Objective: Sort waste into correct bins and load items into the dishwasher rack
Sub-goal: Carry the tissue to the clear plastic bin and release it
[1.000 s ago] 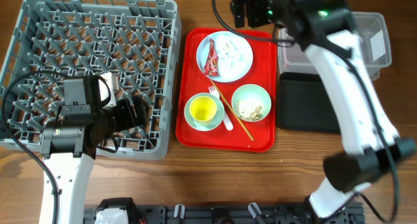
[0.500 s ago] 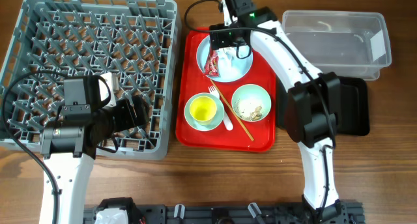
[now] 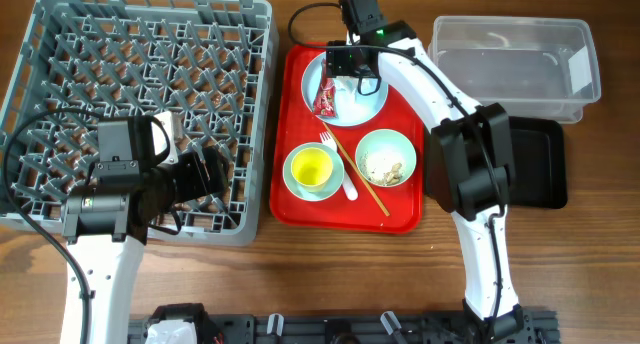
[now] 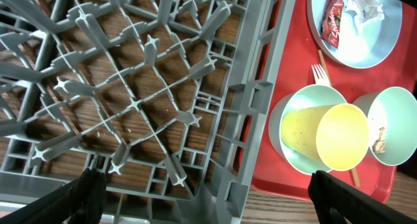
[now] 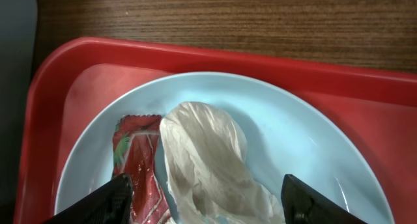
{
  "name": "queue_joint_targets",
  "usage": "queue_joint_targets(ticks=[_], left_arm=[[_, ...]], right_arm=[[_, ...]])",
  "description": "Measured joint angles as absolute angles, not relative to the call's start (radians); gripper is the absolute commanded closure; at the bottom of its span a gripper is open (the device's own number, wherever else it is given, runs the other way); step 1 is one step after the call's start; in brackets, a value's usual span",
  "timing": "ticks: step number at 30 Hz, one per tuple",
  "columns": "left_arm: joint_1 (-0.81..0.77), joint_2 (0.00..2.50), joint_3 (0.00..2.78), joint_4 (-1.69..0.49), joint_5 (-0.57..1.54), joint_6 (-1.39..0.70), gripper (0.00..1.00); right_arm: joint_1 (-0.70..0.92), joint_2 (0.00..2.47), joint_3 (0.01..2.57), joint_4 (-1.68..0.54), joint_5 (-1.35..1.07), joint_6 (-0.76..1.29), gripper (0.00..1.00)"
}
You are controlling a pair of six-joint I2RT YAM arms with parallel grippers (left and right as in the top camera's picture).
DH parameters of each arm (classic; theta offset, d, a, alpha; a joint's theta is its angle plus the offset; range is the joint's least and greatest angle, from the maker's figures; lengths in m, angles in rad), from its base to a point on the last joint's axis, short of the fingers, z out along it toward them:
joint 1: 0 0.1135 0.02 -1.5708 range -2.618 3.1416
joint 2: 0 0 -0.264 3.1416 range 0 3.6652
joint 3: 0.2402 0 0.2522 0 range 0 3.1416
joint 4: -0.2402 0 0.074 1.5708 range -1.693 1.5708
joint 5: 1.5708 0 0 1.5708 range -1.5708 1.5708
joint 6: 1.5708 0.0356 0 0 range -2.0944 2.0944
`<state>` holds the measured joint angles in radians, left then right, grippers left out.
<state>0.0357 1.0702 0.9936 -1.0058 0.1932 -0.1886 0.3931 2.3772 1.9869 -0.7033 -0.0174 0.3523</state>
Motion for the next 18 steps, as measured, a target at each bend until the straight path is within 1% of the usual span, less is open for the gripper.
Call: queue_joint_targets(ticks=[4, 6, 7, 8, 12, 13, 18], left_arm=[[0.036, 1.07, 0.994, -1.006, 0.193, -0.189, 0.0], [0.036, 1.07, 0.994, -1.006, 0.194, -0.189, 0.0], [0.036, 1.07, 0.994, -1.006, 0.193, -0.189, 0.0], [0.036, 1.07, 0.994, -1.006, 0.194, -0.189, 0.0], [0.036, 1.07, 0.994, -1.006, 0.193, -0.189, 0.0], [0.036, 1.07, 0.994, -1.006, 0.194, -0.189, 0.0], [0.036, 1.07, 0.994, -1.005, 0.194, -0.189, 0.0]], right_arm=[[0.393, 2.377, 1.956, -0.685, -0.017, 0.356, 0.33], [0.393, 2.377, 1.934, -0.68, -0.017, 0.36, 0.45], [0.393, 2.377, 1.924, -0.679, -0.017, 0.361, 0.54], [0.393, 2.377, 1.918, -0.68, -0.017, 0.364, 0.61], [0.393, 2.378, 1.917, -0.682, -0.017, 0.372, 0.83], [0.393, 2.378, 1.917, -0.693, -0.017, 0.368, 0.86], [0.379, 2.363, 1.928, -0.758, -0.017, 0.366, 0.9]])
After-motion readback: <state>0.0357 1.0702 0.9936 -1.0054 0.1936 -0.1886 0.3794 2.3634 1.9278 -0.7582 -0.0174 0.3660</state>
